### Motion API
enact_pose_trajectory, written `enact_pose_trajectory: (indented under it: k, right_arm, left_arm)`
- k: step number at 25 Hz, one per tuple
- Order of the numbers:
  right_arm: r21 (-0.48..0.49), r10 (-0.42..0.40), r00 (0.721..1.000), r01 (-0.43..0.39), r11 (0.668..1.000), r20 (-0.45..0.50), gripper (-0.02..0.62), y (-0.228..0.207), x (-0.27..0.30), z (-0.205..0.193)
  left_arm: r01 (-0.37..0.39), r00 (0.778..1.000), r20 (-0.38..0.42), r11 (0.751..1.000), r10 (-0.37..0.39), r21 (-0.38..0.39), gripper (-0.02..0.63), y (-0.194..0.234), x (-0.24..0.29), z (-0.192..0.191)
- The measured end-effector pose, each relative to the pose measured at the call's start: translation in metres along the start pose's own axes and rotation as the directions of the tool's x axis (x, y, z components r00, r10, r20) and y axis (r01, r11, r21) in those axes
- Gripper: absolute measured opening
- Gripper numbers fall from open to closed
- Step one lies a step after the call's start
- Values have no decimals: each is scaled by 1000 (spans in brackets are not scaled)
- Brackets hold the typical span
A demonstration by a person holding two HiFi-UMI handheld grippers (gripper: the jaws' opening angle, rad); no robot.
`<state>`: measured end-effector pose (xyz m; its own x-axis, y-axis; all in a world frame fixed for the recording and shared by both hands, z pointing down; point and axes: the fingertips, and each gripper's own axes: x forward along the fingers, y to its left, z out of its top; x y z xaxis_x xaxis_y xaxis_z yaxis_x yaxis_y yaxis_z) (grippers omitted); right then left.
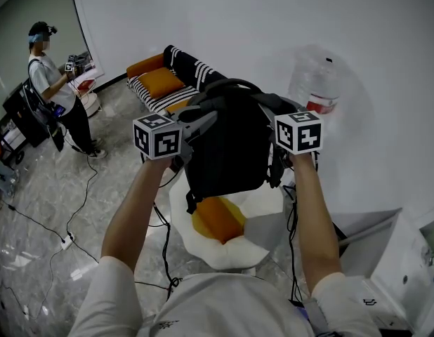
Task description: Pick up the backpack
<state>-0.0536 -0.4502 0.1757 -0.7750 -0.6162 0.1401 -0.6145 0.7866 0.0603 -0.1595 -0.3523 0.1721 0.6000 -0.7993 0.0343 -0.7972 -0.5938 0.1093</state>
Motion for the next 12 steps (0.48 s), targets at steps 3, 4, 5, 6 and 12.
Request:
enact_pose_trajectory:
  k: [3,4,5,6,12]
  right_arm:
    - [-2,-1,1000,1,1000,-3,172,0,0,-3]
    - [-3,-1,1000,1,1000,-5,170,-1,0,-4]
    - [-3,-2,1000,2,1000,-7,170,-1,0,-5]
    - [-2,-1,1000,1,1000,-8,170,-1,0,-6]
    - [-10,0,1000,0,1000,-11,170,1,-1,-14]
  left_arm:
    - [0,1000,0,1000,0,-4,43,0,1,-3]
    - [1,1000,1,1000,-1,-6,43,0,1,-3]
    - [1,1000,1,1000,-1,-6,43,0,2,-4]
    - [1,1000,1,1000,-1,-5,43,-1,2,-5]
    - [9,1000,-4,1000,-9,7,44,-1,0,-14]
